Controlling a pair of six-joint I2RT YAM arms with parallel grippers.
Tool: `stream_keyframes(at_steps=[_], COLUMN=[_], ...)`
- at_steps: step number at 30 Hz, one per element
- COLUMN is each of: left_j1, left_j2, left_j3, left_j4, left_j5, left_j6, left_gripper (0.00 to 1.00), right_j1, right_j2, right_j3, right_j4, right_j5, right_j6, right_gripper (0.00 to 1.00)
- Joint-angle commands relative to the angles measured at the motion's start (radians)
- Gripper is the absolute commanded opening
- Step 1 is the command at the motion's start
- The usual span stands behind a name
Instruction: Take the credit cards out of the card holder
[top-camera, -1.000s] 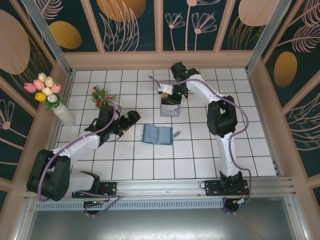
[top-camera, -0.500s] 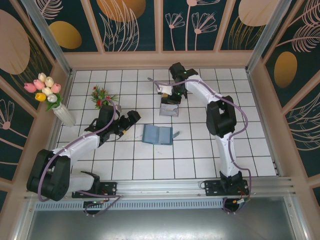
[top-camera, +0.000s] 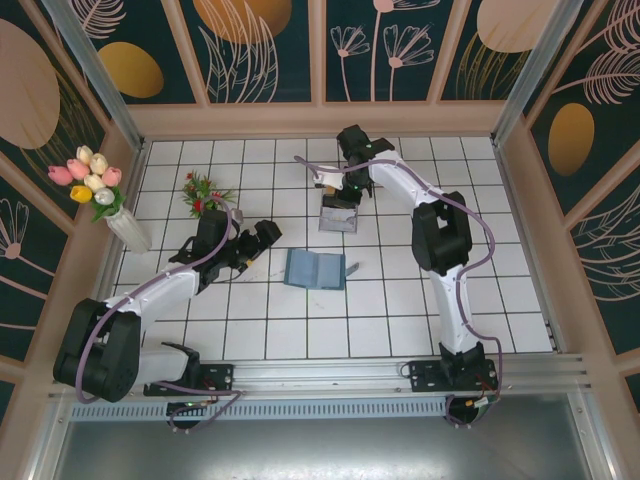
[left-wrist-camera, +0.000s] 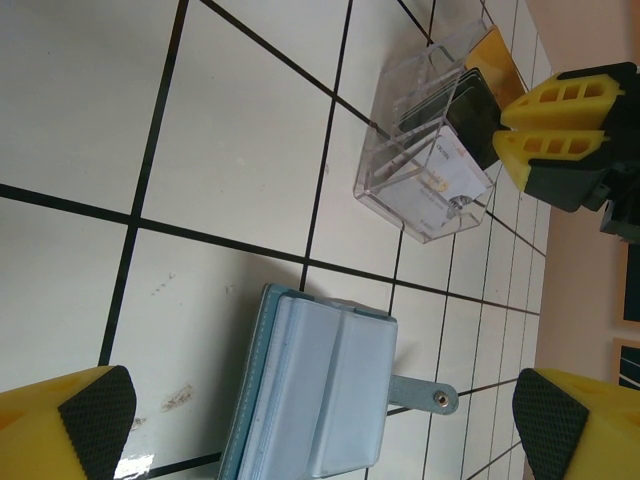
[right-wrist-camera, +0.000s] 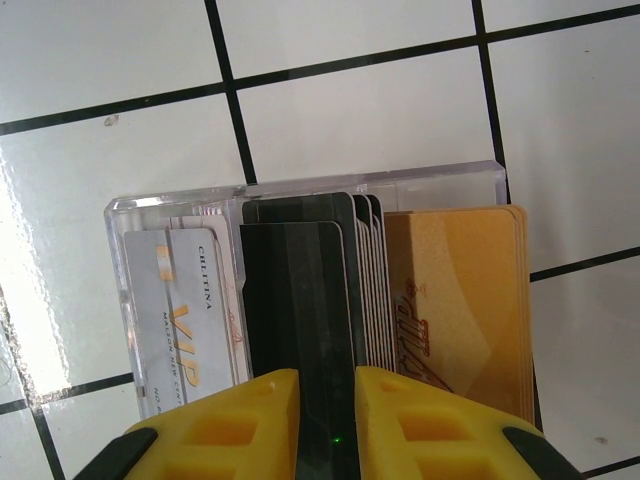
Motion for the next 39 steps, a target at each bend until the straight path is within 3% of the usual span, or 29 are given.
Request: stream_keyframes(at_steps=[1, 10, 17, 25, 29, 33, 39], left_j1=[0.005, 0.003, -0.028, -0.124, -0.126, -0.126, -0.126], left_j2=[-0.013, -0.043, -0.023, 0.079, 0.091, 0.115, 0.166], left_j3=[0.01, 0.017, 0.028, 0.082, 0.043, 0.005, -0.037], left_j4=[0.021, -0.063, -0.124, -0.149, -0.062, 0.007, 0.111], left_j5=[0.021, -0.035, -0.08, -0.14, -0.076, -0.033, 0.029], left_j6=[0.003, 0.064, 0.115, 0.157, 0.122, 0.085, 0.051], left_gripper=[0.99, 0.99, 0.94, 0.7, 0.6, 0.58, 0.53], right_j1=[0.005, 0.002, 0.04, 0.085, 0.123, 0.131, 0.127], right_j2=[-0.02, -0.218, -0.491, -0.7, -0.726, -0.674, -0.642], right_j3=[0.022, -0.074, -0.401, -0.795, -0.915, -0.979, -1.075], right_j4=[0.008, 0.083, 0.386, 0.678, 0.743, 0.737, 0.741], right_j5=[0.013, -0.075, -0.047, -0.179, -0.263, -0.318, -0.255], right_j6=[0.022, 0.19, 0.598, 1.103, 1.309, 1.49, 1.675], right_gripper=[0.23, 0.26, 0.31, 0.31, 0.31, 0.27, 0.26])
